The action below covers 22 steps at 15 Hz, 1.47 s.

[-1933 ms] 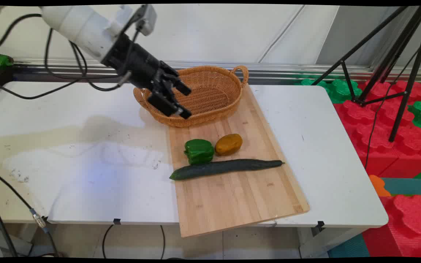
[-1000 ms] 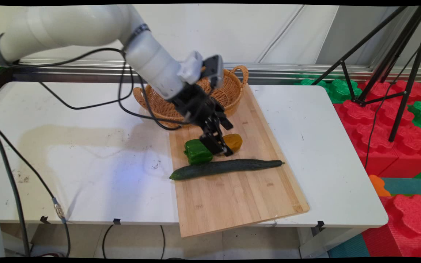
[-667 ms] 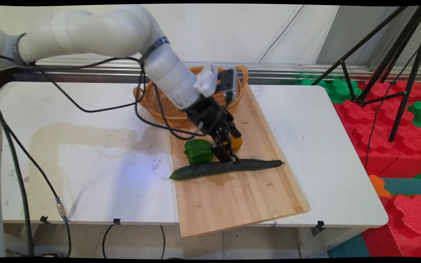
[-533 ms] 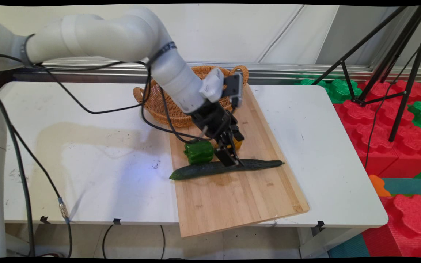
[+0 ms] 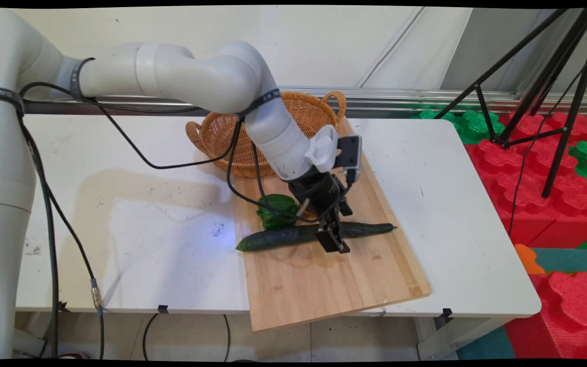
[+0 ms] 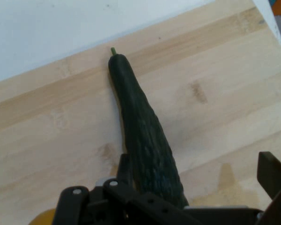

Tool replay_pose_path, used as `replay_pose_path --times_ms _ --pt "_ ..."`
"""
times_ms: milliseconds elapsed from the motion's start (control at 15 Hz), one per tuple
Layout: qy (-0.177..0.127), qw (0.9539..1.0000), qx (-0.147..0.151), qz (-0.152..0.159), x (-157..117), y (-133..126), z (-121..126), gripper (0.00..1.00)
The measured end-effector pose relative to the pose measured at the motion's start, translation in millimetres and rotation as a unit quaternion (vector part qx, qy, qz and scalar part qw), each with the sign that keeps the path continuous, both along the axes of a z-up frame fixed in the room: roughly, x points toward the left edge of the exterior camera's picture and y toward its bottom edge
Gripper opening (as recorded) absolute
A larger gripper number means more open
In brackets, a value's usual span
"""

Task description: Pick up the cucumber from the cutting board, then place the picked object in the vegetable basket

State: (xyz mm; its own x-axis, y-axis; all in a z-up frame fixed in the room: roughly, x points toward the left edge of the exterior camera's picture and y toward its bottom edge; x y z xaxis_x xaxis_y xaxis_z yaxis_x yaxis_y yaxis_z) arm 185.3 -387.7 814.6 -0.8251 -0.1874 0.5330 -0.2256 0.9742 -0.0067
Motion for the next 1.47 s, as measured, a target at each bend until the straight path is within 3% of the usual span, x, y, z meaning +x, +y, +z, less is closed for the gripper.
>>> replay_pose_path --times_ms 1067,1133,1467 --pt "-0.033 0.9993 -0.014 -0.009 -18 -5 -29 1.0" --pt "-0.033 0.9993 -0.015 -0.008 -18 -5 -30 0.0" --pt "-0.036 0.9991 -0.024 0.002 -18 -6 -30 0.0"
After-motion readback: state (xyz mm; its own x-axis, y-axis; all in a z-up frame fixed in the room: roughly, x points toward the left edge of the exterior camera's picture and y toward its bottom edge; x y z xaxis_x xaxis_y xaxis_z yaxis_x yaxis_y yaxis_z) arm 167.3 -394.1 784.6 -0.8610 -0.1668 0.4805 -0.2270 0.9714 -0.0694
